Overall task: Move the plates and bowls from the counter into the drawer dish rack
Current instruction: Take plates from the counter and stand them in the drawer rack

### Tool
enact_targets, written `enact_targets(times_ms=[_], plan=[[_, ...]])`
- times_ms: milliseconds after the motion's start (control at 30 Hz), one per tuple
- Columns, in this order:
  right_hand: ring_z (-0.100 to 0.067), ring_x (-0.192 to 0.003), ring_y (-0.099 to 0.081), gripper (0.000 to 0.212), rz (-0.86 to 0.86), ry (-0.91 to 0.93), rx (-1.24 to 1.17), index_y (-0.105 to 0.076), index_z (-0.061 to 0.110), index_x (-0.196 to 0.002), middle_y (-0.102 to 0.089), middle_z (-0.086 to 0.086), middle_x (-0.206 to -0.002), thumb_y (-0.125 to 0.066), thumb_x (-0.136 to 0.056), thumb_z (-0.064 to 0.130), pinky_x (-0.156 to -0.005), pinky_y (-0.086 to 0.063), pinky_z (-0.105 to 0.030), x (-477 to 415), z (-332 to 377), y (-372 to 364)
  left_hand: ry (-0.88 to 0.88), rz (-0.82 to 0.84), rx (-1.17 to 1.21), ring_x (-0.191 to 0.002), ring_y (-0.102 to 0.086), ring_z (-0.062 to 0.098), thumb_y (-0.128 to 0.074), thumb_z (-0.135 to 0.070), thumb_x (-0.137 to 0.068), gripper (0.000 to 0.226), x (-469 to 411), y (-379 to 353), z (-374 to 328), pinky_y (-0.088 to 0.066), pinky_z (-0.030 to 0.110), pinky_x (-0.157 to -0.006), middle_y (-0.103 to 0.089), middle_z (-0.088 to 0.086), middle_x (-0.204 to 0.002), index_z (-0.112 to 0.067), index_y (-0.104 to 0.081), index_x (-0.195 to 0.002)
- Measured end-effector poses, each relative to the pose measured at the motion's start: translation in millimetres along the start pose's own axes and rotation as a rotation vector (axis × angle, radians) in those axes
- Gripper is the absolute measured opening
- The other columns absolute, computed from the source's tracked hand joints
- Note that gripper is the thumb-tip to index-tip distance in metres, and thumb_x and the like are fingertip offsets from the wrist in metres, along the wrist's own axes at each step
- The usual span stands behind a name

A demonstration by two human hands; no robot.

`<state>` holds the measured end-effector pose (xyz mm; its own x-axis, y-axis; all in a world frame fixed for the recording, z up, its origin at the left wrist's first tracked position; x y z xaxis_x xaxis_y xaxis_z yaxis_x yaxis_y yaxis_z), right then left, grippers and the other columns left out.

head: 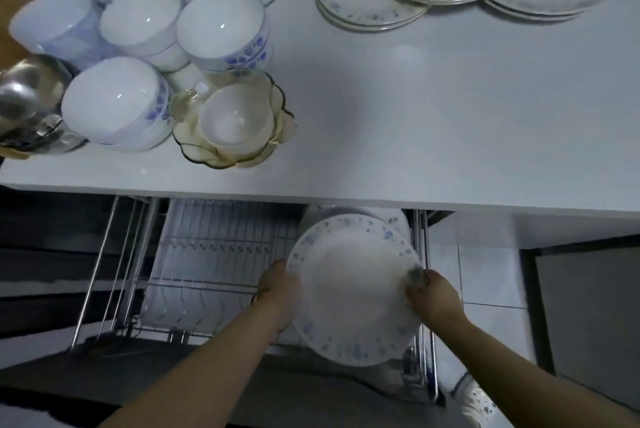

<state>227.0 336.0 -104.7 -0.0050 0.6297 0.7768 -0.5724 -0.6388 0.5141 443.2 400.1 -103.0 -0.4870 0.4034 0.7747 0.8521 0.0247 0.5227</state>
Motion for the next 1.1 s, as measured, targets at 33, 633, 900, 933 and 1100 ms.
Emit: enact_targets(times_ms=[33,633,900,933,1100], plan=[[-0.035,-0.104,-0.060,0.031,-0.024,-0.013,0.000,-0.055,-0.006,-0.118,-0.063,-0.023,-0.114,-0.050,-0.091,0.009,-0.088,-0.048,-0.037,-10,4,-10,0.000,0.039,-0.034,-0.089,-0.062,0.023,-0.045,-0.007,-0.087,0.031,-13,1,-1,-0.051,0.024,-0.077,-0.068,0.012,-0.109,-0.007,-0.068,-0.108],[-0.032,-0.115,-0.052,0.053,-0.448,-0.044,-0.180,-0.048,0.007,-0.132,-0.048,-0.014,-0.132,-0.042,-0.081,-0.007,-0.082,-0.038,-0.022,-86,19,-67,-0.129,0.084,0.068,-0.107,-0.053,0.022,-0.063,0.009,-0.070,0.069,-119,-30,-24,-0.049,0.025,-0.085,-0.053,0.010,-0.126,-0.012,-0.044,-0.133],[-0.026,-0.082,-0.050,0.046,-0.266,-0.177,-0.297,-0.037,0.002,-0.133,-0.061,-0.019,-0.115,-0.044,-0.088,0.001,-0.062,-0.038,-0.024,-85,8,-80,0.047,0.241,0.466,-0.111,-0.056,0.037,-0.063,0.004,-0.062,0.073,-126,-50,20,-0.048,0.060,-0.091,-0.056,0.015,-0.127,-0.019,-0.043,-0.128],[-0.024,-0.082,-0.049,0.047,-0.259,-0.158,-0.307,-0.037,0.002,-0.133,-0.060,-0.017,-0.112,-0.045,-0.087,0.001,-0.065,-0.038,-0.024,-85,7,-79,0.029,0.228,0.477,-0.111,-0.057,0.036,-0.064,0.005,-0.059,0.073,-132,-54,26,-0.048,0.061,-0.091,-0.057,0.015,-0.125,-0.019,-0.044,-0.126],[-0.032,-0.101,-0.062,0.036,-0.056,-0.112,-0.230,-0.054,0.003,-0.122,-0.065,-0.014,-0.114,-0.049,-0.087,0.009,-0.085,-0.051,-0.036,-76,2,-64,-0.004,0.153,0.193,-0.103,-0.055,0.024,-0.059,-0.001,-0.081,0.026,-79,-37,1,-0.047,0.031,-0.088,-0.059,0.002,-0.093,-0.015,-0.052,-0.102]])
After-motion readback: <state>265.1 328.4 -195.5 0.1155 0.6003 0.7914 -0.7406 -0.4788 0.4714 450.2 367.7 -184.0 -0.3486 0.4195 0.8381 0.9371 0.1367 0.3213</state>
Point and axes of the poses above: each hand's wrist, its own x-axis away from the middle knuckle, its own y-axis out of the back of the hand, z = x × y, the point moved 1 cm from there along -x, towards the middle knuckle
